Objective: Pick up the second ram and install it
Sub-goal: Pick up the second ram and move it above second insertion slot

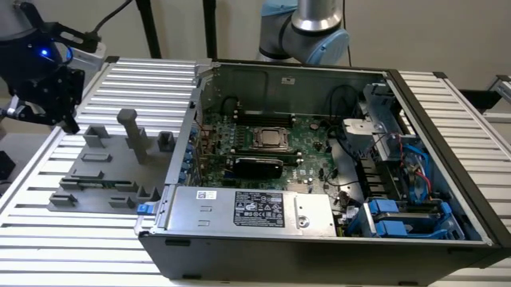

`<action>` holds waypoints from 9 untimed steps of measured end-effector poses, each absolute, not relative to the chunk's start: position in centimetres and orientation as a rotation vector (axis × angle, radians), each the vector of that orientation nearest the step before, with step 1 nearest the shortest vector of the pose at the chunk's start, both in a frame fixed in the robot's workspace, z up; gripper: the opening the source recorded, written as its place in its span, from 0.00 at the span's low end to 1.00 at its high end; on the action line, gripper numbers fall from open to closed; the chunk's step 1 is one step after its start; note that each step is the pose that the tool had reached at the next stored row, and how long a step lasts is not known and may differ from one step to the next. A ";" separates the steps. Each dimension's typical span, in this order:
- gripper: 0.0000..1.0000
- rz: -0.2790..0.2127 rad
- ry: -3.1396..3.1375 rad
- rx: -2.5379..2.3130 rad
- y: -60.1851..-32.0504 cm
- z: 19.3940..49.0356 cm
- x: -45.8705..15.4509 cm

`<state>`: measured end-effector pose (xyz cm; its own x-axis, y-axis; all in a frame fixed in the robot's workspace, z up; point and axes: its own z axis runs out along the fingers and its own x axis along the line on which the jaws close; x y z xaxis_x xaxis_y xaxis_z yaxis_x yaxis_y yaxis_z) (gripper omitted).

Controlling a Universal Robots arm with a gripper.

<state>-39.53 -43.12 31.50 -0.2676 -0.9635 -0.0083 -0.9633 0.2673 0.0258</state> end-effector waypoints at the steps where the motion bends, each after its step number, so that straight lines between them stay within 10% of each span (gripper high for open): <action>1: 0.00 -0.039 -2.476 1.918 -43.1 31.5 -39.5; 9: 0.00 -0.032 -2.332 2.084 -43.1 31.0 -39.5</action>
